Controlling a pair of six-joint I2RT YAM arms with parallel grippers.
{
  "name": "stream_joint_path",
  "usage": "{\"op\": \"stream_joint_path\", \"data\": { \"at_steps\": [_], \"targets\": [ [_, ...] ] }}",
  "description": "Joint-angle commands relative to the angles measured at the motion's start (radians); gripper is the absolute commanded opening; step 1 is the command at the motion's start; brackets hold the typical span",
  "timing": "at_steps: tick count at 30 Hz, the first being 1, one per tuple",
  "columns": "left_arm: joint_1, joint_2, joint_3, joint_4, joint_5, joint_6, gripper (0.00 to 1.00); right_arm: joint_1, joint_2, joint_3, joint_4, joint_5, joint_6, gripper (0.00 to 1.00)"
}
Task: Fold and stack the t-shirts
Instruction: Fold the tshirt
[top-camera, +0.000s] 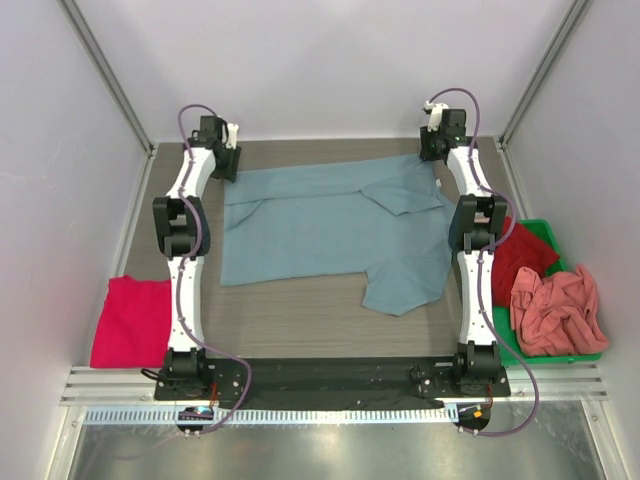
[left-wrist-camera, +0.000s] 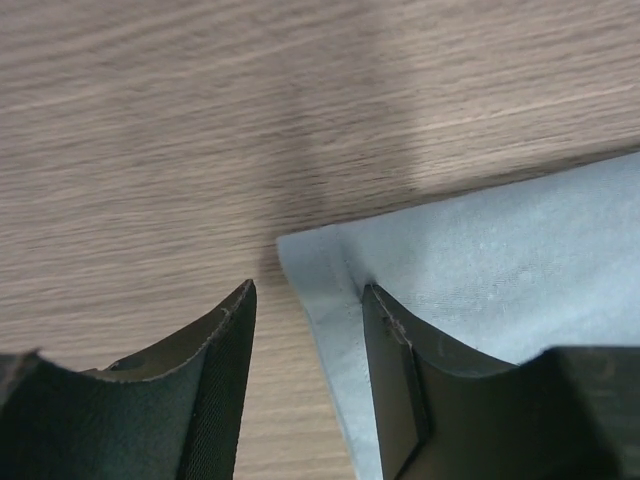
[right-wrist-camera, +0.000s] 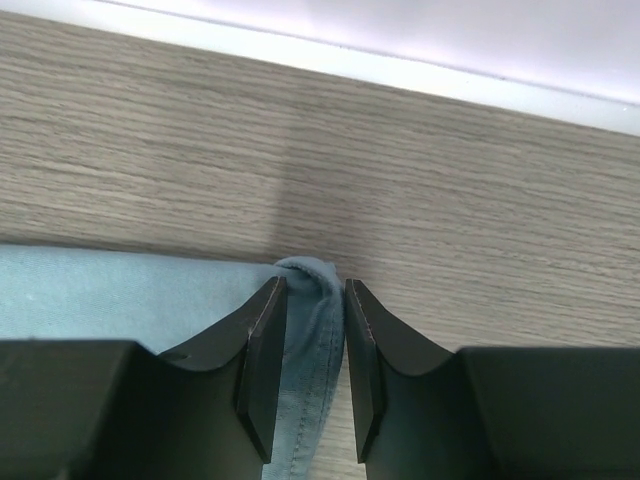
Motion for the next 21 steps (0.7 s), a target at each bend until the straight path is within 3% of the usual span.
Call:
{"op": "stream_joint_path", "data": {
  "at_steps": [1, 12, 15, 17, 18, 19, 21],
  "targets": [
    [0.006, 0.016, 0.039, 0.028, 0.022, -0.019, 0.48, 0.002, -0.031, -0.006, 0.007, -0.014, 0.008, 0.35],
    [0.002, 0.067, 0.068, 0.054, 0.013, -0.034, 0.44, 0.002, -0.017, -0.017, 0.007, -0.008, 0.006, 0.27],
    [-0.006, 0.082, 0.067, 0.058, 0.005, -0.039, 0.38, 0.002, -0.009, -0.012, 0.011, -0.002, 0.006, 0.27],
    [-0.011, 0.088, 0.062, 0.057, 0.002, -0.036, 0.28, 0.002, 0.000, -0.014, 0.009, -0.004, 0.006, 0.21],
    [-0.011, 0.094, 0.064, 0.058, 0.001, -0.034, 0.19, 0.002, 0.001, -0.014, 0.011, -0.004, 0.008, 0.12],
    [-0.012, 0.097, 0.064, 0.067, -0.001, -0.039, 0.00, 0.002, 0.004, -0.014, 0.012, -0.004, 0.008, 0.09],
    [-0.014, 0.102, 0.065, 0.075, -0.047, -0.042, 0.00, 0.002, 0.015, -0.009, 0.014, -0.004, 0.011, 0.03]
  ]
}}
